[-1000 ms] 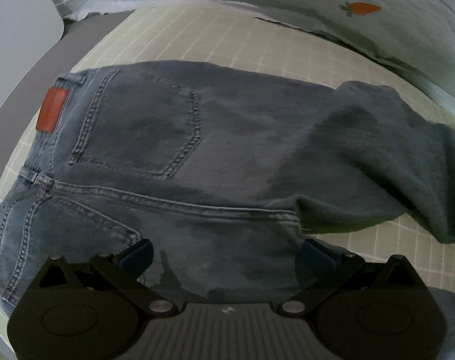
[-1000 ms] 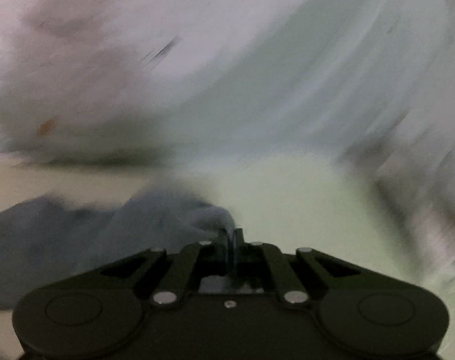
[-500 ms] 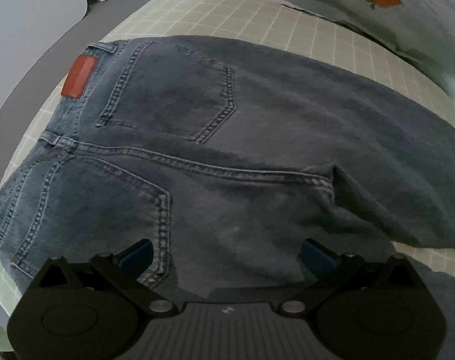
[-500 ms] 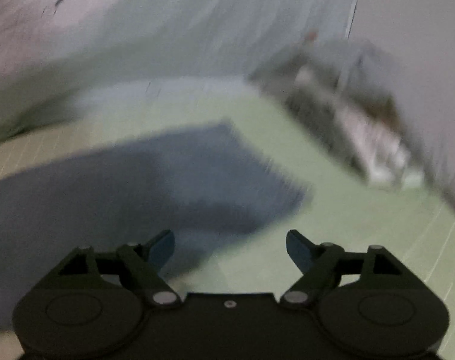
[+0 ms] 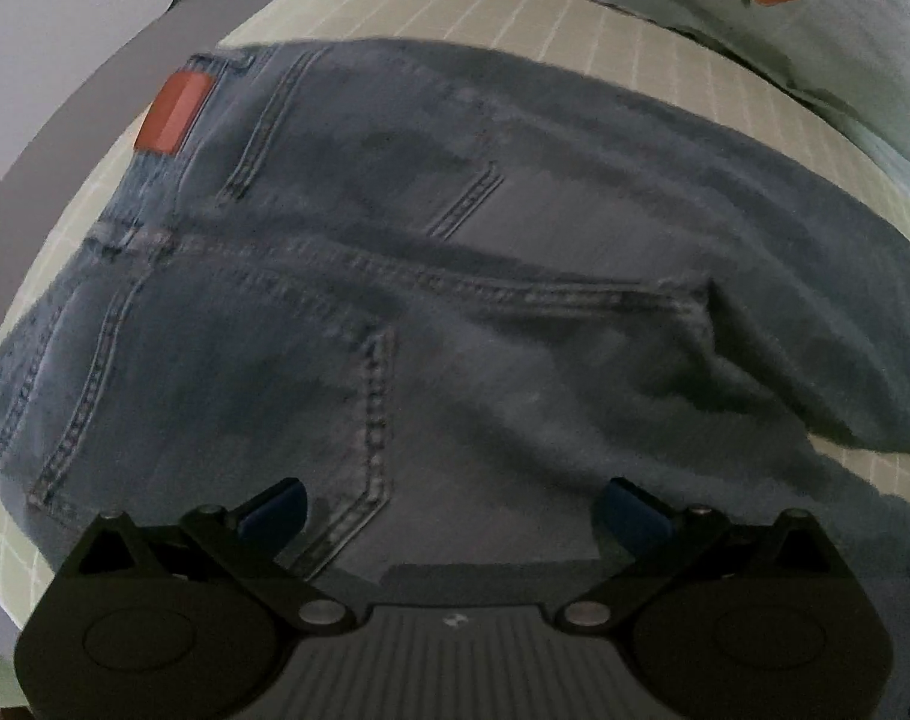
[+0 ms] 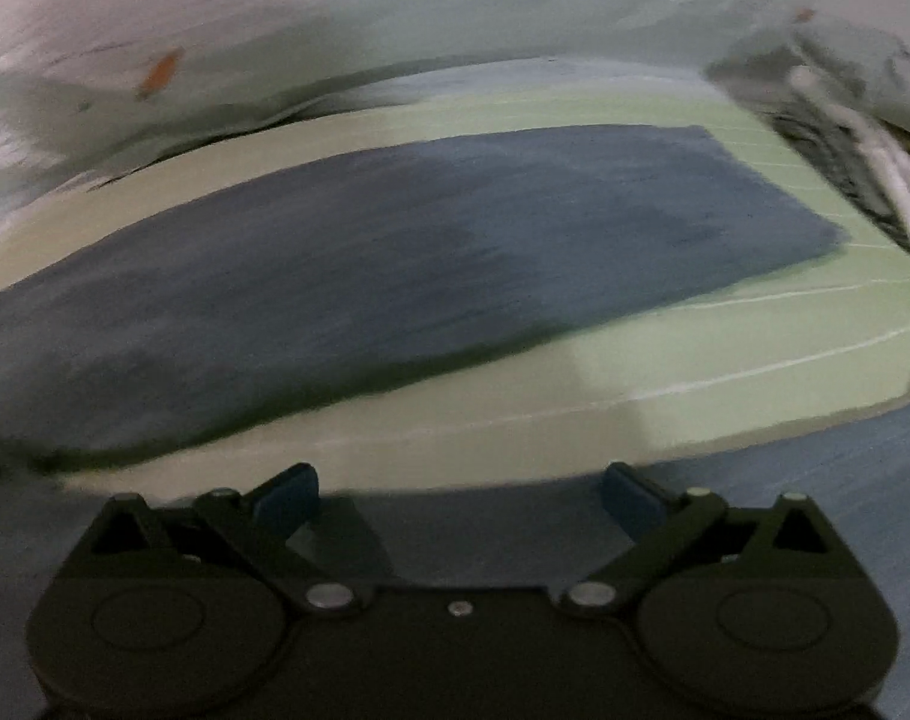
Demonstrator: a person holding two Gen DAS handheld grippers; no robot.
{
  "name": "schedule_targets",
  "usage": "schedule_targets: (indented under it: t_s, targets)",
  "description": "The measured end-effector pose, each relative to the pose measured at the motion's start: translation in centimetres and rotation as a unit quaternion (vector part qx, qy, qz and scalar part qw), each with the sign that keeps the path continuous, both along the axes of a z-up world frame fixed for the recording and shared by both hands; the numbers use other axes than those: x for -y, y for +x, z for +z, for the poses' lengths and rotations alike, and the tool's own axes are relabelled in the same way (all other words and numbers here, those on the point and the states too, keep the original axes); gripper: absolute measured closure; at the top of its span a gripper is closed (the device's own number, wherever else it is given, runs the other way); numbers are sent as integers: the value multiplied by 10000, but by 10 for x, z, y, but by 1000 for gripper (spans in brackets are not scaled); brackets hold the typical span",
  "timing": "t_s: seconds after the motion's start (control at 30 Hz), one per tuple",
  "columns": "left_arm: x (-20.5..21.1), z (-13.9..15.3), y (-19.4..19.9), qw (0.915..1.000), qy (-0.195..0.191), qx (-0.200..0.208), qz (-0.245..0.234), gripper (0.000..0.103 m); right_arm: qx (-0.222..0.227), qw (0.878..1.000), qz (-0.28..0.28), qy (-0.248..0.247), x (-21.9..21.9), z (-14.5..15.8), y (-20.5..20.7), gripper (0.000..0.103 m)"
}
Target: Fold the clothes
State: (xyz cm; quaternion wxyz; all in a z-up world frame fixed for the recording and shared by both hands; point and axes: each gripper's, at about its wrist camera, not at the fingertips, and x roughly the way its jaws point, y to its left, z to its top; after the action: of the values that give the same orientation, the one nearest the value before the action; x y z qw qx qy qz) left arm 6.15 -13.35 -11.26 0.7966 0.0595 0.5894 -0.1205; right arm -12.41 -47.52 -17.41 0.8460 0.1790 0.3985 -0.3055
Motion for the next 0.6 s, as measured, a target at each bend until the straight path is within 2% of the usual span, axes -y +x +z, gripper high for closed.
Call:
schedule_targets:
  t_s: [0.23,0.4,0.6]
  targets:
    - [-31,-13,-11,9996,-96,-167,-207,0,-108,9992,370,144,-44,-1,5,0]
    - [-55,-11,-15,9982,-380,-134,-443,0,-301,9979,560,-83,-87,0,-5,0]
    - [-84,9,-15,9975,-468,253,-470,0,-243,9991,291,-183,-110,-1,-18,0]
